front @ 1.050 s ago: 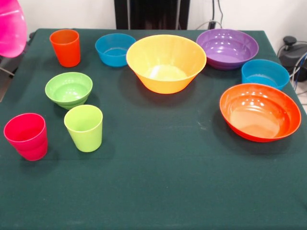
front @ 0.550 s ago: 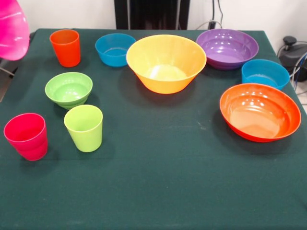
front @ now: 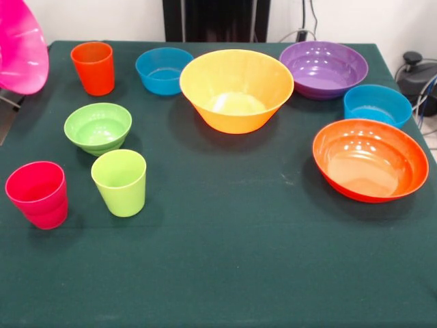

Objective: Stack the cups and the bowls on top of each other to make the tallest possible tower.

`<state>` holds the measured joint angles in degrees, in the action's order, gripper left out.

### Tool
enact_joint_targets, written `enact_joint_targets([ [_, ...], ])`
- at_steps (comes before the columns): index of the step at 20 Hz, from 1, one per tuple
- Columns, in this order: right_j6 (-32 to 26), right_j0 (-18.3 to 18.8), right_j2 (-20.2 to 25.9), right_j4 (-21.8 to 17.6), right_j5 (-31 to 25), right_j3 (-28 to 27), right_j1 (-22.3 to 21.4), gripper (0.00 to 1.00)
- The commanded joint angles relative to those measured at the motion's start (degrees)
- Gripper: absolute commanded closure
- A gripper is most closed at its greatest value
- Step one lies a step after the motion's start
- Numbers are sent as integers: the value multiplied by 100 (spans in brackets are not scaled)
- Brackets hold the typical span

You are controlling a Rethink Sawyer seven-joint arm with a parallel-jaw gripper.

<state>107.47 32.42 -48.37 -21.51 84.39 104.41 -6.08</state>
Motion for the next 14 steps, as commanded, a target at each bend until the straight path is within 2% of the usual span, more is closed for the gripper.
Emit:
enact_joint_targets([
  [1,-478,3,405,98,141,-851,331,100],
  [8,-536,151,367,181,574,-976,478,100],
  [14,-324,145,87,-113,379,-1343,340,100],
])
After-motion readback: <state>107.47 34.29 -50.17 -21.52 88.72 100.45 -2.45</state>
